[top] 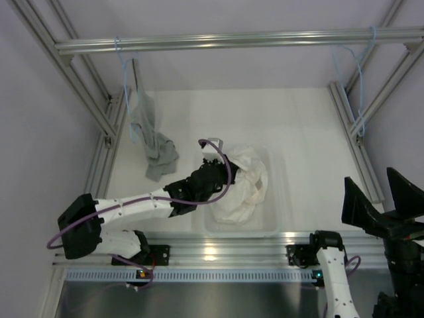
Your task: Remove the tank top from the hanger
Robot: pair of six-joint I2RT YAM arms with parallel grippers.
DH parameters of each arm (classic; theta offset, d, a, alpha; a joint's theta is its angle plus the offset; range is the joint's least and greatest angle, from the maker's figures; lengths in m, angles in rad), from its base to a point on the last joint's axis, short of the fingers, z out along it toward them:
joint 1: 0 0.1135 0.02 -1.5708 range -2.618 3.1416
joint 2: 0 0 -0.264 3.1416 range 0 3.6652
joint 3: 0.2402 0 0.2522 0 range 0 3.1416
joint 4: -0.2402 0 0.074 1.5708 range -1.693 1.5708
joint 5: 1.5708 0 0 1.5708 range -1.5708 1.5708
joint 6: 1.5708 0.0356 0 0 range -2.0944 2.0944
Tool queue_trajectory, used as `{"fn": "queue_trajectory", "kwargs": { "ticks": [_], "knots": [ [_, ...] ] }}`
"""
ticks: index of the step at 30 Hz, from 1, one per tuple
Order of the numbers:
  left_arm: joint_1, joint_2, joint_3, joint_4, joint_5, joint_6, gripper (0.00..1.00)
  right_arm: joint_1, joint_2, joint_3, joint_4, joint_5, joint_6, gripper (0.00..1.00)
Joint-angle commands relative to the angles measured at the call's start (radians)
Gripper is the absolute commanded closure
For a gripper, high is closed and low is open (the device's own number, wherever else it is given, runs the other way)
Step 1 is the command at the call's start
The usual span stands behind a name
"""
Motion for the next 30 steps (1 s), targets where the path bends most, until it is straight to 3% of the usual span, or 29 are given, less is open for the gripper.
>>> {"fn": "queue_trajectory", "kwargs": {
  "ticks": [1,2,6,8,9,10,16,19,24,30],
  "knots": [
    [-0.018,0.084,0.024,-0.035,-0.021,-0.077,1.0,0.0,-0.008,-0.059,0.063,-0.025,0.02,0.05],
    [-0.018,0.098,0.033,-0.049,-0.021,-0.08,0.99,0.0,-0.008,-0.073,0.069,-0.028,0.028,0.05],
    [-0.02,0.124,0.061,-0.124,-0.016,-0.11,0.77,0.0,0.004,-0.122,0.078,-0.034,0.014,0.05],
    [-0.024,0.116,0.07,-0.156,-0.025,-0.126,0.38,0.0,0.012,-0.153,0.078,-0.034,0.0,0.05],
    [-0.027,0.11,0.071,-0.179,-0.027,-0.124,0.13,0.001,0.024,-0.163,0.078,-0.036,-0.006,0.05],
    [-0.036,0.086,0.073,-0.188,-0.042,-0.114,0.01,0.0,0.03,-0.182,0.078,-0.04,-0.015,0.05],
    [-0.053,-0.057,0.146,-0.265,-0.14,0.012,0.01,0.0,0.102,-0.261,0.089,-0.068,-0.058,0.05],
    [-0.046,-0.12,0.228,-0.355,-0.291,0.078,0.01,0.0,0.153,-0.292,0.086,-0.071,-0.093,0.05],
    [0.152,-0.203,0.305,-0.621,-0.294,0.055,0.01,0.025,0.23,-0.288,0.023,-0.013,-0.17,0.01],
    [0.517,-0.246,0.306,-0.853,-0.064,0.043,0.01,0.228,0.287,-0.263,-0.104,0.269,-0.271,0.01]
  ]
}}
